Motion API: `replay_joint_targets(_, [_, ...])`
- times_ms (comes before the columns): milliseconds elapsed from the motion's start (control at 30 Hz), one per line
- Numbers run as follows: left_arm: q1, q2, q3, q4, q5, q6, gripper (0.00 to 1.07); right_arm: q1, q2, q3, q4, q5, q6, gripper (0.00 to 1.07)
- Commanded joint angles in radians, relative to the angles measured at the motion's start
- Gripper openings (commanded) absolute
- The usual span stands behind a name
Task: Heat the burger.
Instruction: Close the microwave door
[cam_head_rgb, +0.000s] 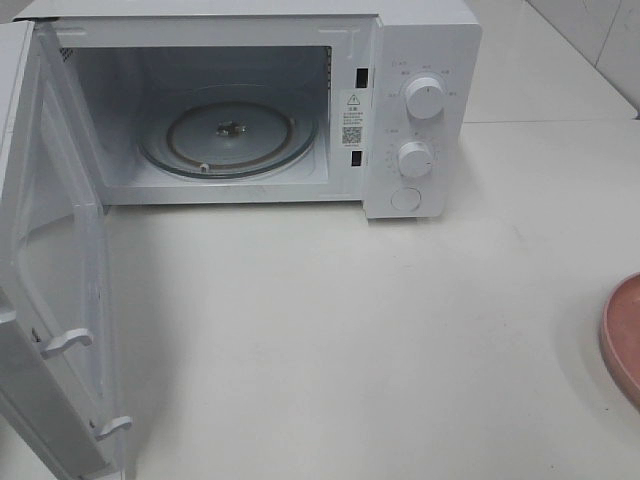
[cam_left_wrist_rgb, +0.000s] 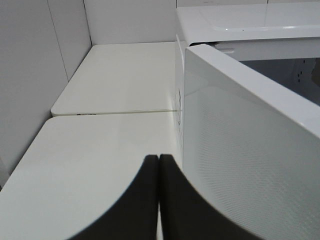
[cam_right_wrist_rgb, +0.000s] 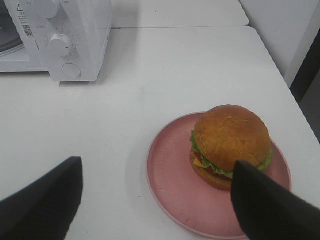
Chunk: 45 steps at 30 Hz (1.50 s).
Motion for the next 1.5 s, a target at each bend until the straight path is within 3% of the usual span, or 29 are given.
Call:
replay_joint_targets(33, [0.003,0.066,0.046,-0.017,-0.140,-0.033,0.00,-0.005,-0.024,-0.001,-0.002,-0.006,0.000,0.76])
replay_joint_targets(67, [0.003,0.112,0.066,-0.023,-0.209,-0.070,0.00,-0.005,-0.024,-0.001,-0.002,-0.006,0.000,0.76])
replay_joint_targets(167, [0.003,0.139,0.072,-0.023,-0.237,-0.085,0.00,-0.005,-0.024,-0.001,-0.002,-0.006,0.000,0.76])
replay_joint_targets(300, [0.003,0.290,0.083,0.033,-0.385,-0.104,0.00,-0.005,-0.024,-0.001,-0.002,-0.006,0.000,0.76])
replay_joint_targets(400, [0.003,0.389,0.083,0.091,-0.498,-0.140,0.00,-0.005,-0.024,-0.001,-0.002,-0.006,0.000,0.76])
replay_joint_targets(433, [0.001,0.455,0.083,0.145,-0.587,-0.191,0.00,-0.005,-0.024,-0.001,-0.002,-0.006,0.000,0.76])
replay_joint_targets(467, [0.001,0.455,0.083,0.145,-0.587,-0.191,0.00,-0.005,-0.024,-0.001,-0.002,-0.006,0.000,0.76])
replay_joint_targets(500, [0.001,0.532,0.083,0.227,-0.682,-0.240,0.00,-0.005,-0.024,-0.001,-0.002,-0.006,0.000,0.76])
replay_joint_targets(567, [0.001,0.562,0.083,0.259,-0.723,-0.248,0.00,-0.005,-0.024,-0.001,-0.002,-0.006,0.000,0.76])
replay_joint_targets(600, [0.001,0.635,0.083,0.329,-0.809,-0.250,0.00,-0.005,-0.024,-0.001,-0.002,-0.006,0.000,0.76])
replay_joint_targets(700, [0.001,0.725,0.083,0.388,-0.931,-0.250,0.00,-0.005,-0.024,-0.001,-0.002,-0.006,0.000,0.76])
replay_joint_targets(1067, [0.001,1.007,0.082,0.454,-1.184,-0.254,0.00,-0.005,-0.024,-0.001,-0.002,-0.006,0.000,0.76])
replay_joint_targets(1200, [-0.012,1.065,0.080,0.450,-1.255,-0.254,0.00,-0.005,-0.024,-0.001,-0.002,-0.006,0.000,0.76])
replay_joint_targets(1300, [-0.073,1.104,0.056,0.449,-1.239,-0.234,0.00,-0.005,-0.024,-0.001,-0.002,-0.006,0.000,0.76])
replay_joint_targets(1500, [-0.218,1.171,-0.002,0.316,-1.214,-0.205,0.00,-0.005,-0.024,-0.001,-0.002,-0.006,0.000,0.76])
